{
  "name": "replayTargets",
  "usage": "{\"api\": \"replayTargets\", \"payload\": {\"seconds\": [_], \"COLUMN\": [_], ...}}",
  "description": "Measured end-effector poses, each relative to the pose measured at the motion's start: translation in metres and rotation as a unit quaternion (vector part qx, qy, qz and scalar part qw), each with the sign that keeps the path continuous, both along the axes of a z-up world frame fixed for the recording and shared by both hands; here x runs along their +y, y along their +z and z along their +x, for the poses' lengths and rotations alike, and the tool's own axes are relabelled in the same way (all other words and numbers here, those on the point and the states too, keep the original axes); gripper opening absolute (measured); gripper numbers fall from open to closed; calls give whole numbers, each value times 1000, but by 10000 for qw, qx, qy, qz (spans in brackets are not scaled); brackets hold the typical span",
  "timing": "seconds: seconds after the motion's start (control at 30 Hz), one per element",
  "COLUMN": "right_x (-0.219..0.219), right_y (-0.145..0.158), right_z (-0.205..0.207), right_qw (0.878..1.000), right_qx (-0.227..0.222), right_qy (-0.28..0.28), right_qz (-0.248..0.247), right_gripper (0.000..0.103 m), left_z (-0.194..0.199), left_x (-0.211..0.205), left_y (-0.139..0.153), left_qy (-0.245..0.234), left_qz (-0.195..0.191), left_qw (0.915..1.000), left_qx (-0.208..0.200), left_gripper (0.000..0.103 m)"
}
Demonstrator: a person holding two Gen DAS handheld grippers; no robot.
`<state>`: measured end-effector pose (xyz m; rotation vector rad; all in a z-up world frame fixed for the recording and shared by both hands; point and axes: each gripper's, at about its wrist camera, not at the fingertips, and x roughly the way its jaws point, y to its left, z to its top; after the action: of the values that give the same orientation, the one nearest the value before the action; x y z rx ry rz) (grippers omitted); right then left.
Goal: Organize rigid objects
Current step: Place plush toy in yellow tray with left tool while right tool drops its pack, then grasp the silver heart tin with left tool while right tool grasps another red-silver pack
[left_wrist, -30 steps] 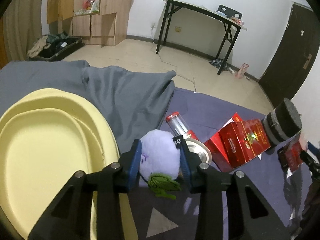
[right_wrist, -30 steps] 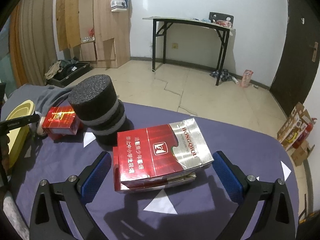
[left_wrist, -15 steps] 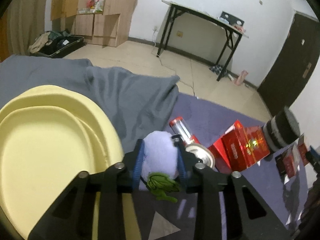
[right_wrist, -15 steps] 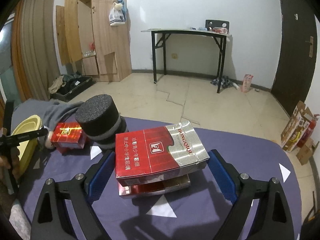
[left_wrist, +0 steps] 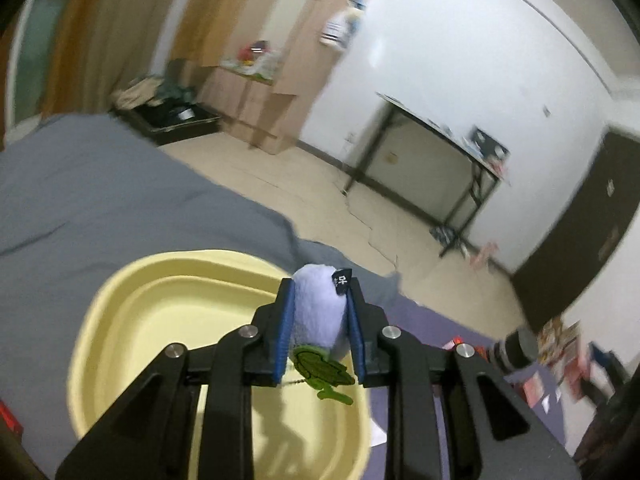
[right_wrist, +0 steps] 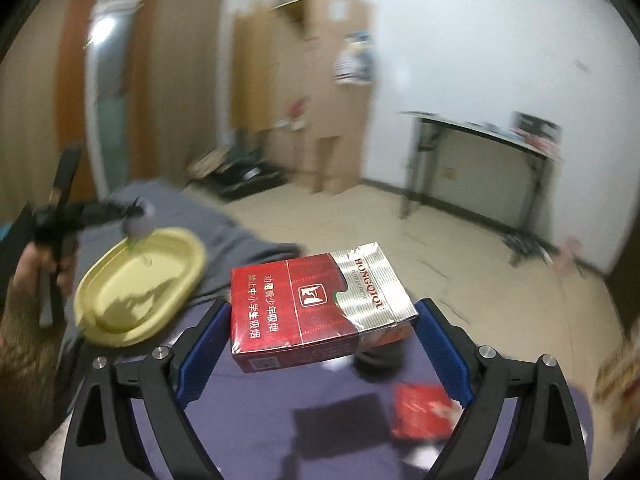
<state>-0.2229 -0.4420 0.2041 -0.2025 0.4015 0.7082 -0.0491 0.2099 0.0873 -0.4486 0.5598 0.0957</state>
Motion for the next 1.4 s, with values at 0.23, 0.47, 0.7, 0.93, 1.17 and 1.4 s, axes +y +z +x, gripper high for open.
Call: {"api": "replayTargets", "payload": {"seconds": [0.23,0.47,0.7,0.93,1.17,1.4], "right_x": [178,295,349,346,228,29], "right_y": [-5,-80,-113,-95,-10,16], "right_z": [-9,-20,6,7,20,48], "right_qw": [9723,9310,9171,9234,9647,9922], "right_qx": [135,698,921,799,245,441], "right_qy": [1846,2629,2655,2673,1672,-760], "right_qz": [-1424,-2434,-2828,-2636,-2020,-884], "right_gripper": [91,91,91,99,103,103], "left_z": [-22,1,4,-16,-29,37], "left_x": [70,82,85,92,44,-80], "left_y": [-28,-82,-96,-66,-9,-20], "left_qy": [875,696,687,625,-119,-1645], "left_qz": [-407,-588,-736,-821,-684,-478], "left_qw": [9940,9856,9834,9917,9972,9852], "left_qx": [505,1422,1507,762,-280,21], "left_gripper": [26,26,30,103,103,103]}}
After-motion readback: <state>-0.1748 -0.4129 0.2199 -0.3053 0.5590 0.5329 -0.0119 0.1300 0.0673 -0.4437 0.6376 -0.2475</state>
